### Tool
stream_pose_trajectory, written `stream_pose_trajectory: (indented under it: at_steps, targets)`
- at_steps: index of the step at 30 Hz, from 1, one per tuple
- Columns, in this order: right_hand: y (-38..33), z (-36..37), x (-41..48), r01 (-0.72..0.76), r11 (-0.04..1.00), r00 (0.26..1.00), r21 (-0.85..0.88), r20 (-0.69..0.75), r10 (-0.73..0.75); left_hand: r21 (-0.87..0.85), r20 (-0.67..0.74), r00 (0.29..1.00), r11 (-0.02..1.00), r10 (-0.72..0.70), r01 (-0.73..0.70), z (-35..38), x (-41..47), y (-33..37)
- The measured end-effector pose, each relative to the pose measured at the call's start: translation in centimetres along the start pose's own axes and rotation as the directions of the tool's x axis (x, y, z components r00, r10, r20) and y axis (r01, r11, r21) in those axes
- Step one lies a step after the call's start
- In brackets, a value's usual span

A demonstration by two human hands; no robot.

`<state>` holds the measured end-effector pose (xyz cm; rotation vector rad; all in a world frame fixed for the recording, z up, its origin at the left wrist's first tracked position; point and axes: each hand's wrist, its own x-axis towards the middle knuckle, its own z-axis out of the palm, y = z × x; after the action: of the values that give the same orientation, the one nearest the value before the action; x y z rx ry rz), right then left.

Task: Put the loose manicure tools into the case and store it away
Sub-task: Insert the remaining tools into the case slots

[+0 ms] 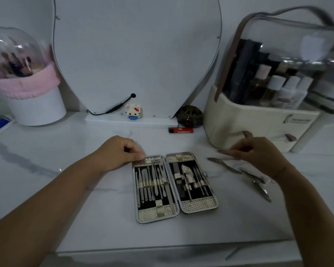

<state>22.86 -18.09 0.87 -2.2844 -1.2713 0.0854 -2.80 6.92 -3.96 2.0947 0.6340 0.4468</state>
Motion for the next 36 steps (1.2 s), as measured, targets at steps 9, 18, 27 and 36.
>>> stream_pose_trajectory:
  at_steps: [9,18,27,36]
  targets:
    - [3.8,-1.4,-6.8,-0.202,0.978,0.979,-0.052,0.002,0.203,0.003,-0.008,1.000,1.000,-0.022,0.022,0.1,0.1,-0.1]
    - [3.8,0.2,-7.8,-0.284,0.959,0.959,0.002,-0.007,0.284,-0.049,-0.058,0.996,0.997,-0.063,0.060,0.4,-0.8,0.7]
    - [-2.9,1.1,-7.0,-0.076,0.980,0.991,0.186,-0.092,0.094,-0.166,-0.153,0.988,0.986,-0.026,0.000,1.0,-2.4,3.7]
    - [-12.3,5.8,-7.4,0.057,0.759,0.996,0.649,0.019,-0.091,-0.584,-0.021,0.998,0.811,-0.056,0.033,6.0,-9.4,9.3]
